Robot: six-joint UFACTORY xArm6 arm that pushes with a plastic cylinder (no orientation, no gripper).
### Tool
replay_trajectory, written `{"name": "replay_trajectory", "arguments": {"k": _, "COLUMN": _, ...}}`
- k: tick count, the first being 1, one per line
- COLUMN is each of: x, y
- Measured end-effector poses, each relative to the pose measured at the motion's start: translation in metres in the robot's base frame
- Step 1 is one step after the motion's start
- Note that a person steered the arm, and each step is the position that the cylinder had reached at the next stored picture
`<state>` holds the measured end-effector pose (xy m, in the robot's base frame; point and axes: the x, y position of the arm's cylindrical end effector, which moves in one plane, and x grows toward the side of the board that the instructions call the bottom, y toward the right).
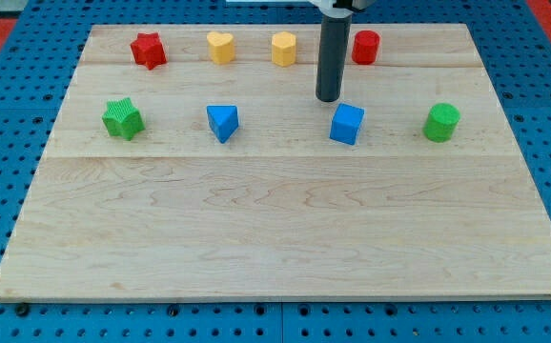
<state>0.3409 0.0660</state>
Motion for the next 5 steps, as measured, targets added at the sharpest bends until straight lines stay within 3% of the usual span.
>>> {"name": "replay_trajectory", "arguments": {"k": 1, "x": 0.0, "y": 0.001}}
{"name": "replay_trajectory", "arguments": {"k": 2, "x": 0.0, "y": 0.038}}
{"name": "replay_trajectory", "arguments": {"k": 3, "x": 0.047, "y": 0.077}}
{"name": "replay_trajectory", "arguments": {"k": 4, "x": 0.074, "y": 0.079}}
{"name": "replay_trajectory", "arguments": {"k": 5, "x": 0.036, "y": 0.066}}
